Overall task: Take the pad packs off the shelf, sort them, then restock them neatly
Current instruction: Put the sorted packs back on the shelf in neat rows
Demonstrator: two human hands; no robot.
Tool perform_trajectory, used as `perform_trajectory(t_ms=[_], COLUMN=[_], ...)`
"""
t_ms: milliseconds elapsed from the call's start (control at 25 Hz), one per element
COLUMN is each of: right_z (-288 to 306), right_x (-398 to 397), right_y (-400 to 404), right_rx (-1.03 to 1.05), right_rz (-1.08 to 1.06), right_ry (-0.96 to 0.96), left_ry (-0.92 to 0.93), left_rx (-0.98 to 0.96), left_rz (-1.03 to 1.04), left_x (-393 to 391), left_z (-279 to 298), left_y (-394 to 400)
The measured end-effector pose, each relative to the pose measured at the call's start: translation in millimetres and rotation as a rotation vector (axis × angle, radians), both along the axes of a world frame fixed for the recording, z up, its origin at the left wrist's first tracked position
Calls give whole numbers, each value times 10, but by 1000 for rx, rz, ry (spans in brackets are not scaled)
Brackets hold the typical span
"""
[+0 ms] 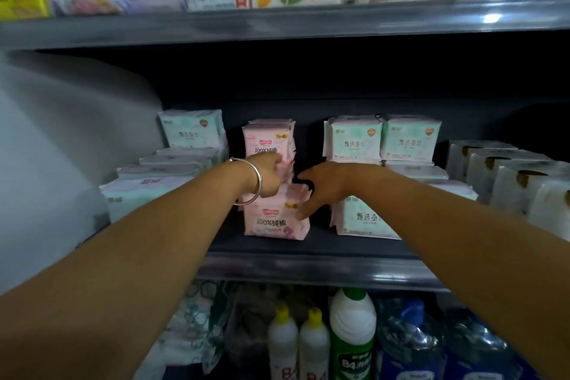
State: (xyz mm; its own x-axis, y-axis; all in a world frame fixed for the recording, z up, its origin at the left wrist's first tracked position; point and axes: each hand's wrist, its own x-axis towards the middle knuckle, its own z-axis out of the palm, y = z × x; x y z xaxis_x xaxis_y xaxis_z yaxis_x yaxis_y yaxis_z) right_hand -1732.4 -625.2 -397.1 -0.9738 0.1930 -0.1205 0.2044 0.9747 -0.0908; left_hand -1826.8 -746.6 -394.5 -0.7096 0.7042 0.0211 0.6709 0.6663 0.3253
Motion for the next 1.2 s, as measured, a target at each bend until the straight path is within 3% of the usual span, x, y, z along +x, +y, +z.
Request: perform_trajectory(t_ms=[280, 760, 1200], right_z=[-156, -284, -162], right_x=[-239, -561, -711], right_y=[-229, -462, -438], right_rx=[49, 61, 2], right_rz=[-81, -19, -51], right_ry=[13, 177, 75], left_ry=[120, -46, -214], left_rx=[-151, -117, -60], left_rz=[63, 126, 97], left_x=[-185, -466, -662], left_z=[-151, -382, -282], left_y=[-348, -392, -324])
